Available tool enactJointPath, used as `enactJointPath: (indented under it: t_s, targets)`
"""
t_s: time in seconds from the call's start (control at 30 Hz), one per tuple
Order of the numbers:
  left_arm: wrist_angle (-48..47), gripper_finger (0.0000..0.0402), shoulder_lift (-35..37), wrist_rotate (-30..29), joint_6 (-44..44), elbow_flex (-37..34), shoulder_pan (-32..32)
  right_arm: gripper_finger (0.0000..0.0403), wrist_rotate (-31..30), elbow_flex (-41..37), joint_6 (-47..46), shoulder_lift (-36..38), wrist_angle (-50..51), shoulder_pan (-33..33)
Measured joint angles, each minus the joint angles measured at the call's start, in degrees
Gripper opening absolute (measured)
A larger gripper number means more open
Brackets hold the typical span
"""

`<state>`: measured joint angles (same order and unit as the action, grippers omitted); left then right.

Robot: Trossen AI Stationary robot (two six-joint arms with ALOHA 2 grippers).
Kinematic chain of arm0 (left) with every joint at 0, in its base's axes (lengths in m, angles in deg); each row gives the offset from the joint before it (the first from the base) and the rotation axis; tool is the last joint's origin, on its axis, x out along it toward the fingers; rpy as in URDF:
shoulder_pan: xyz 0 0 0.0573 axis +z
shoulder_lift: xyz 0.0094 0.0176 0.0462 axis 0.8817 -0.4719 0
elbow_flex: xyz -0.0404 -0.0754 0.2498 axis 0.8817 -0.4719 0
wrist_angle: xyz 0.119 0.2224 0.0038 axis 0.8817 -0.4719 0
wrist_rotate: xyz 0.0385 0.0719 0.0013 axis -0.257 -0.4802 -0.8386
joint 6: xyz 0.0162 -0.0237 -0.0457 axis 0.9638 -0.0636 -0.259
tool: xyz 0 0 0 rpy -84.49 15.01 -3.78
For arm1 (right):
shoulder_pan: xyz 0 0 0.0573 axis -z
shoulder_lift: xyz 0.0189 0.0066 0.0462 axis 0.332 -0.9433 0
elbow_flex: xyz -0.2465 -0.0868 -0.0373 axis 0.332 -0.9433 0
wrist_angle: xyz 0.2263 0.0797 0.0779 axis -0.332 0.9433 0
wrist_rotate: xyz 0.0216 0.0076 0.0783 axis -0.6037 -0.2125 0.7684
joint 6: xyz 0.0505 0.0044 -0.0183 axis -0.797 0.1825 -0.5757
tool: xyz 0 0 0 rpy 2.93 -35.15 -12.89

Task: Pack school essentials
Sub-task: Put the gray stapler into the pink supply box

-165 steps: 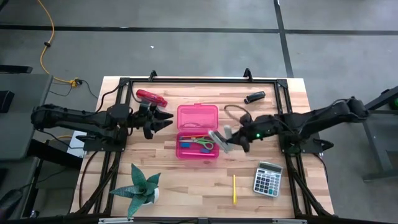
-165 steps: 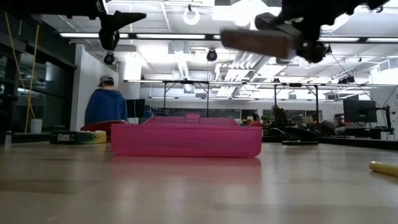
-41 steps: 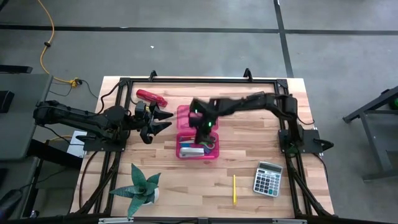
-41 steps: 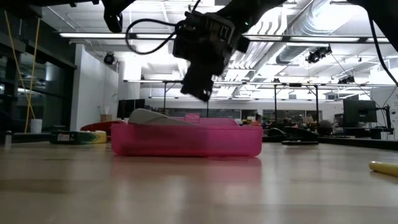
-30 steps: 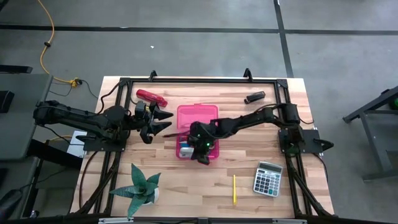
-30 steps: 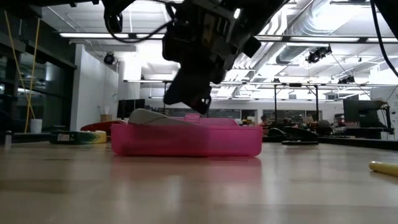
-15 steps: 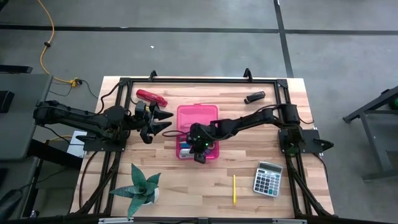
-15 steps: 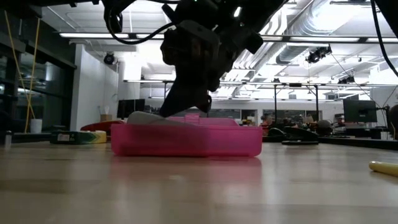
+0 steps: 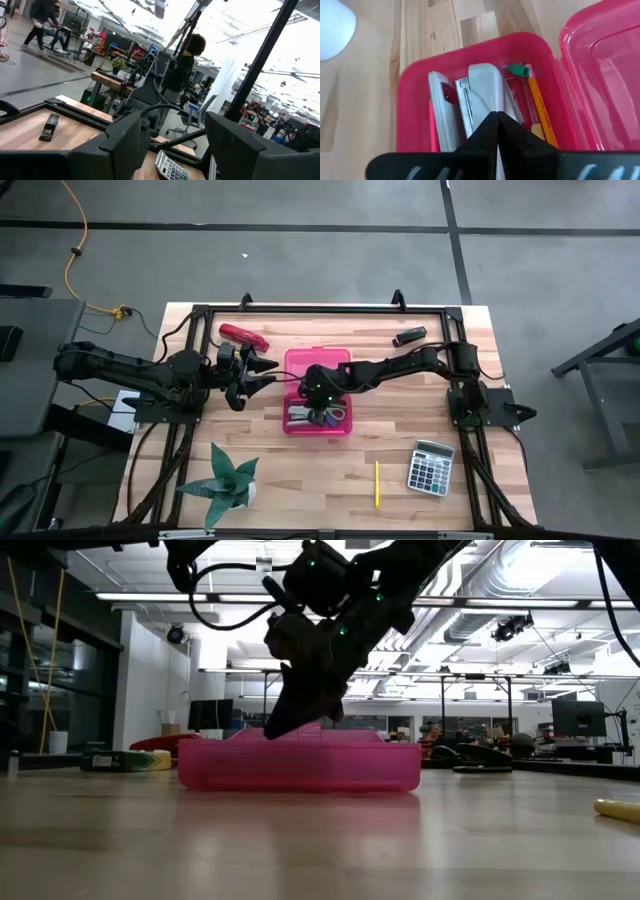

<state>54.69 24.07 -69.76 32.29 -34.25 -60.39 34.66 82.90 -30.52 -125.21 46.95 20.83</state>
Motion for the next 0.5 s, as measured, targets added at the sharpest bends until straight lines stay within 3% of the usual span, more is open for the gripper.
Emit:
enactJointPath:
  t_s: [0.27, 0.5]
  targets:
    - [0.0, 0.0209, 0.0, 0.0, 0.1, 0.0, 0.0, 0.0, 0.5, -0.3, 3.3, 4.6, 6.2, 2.2]
    - [0.0, 0.0209, 0.0, 0.0, 0.1, 0.0, 0.0, 0.0, 1.9, -14.5, -1.4, 10.5, 4.6, 1.9]
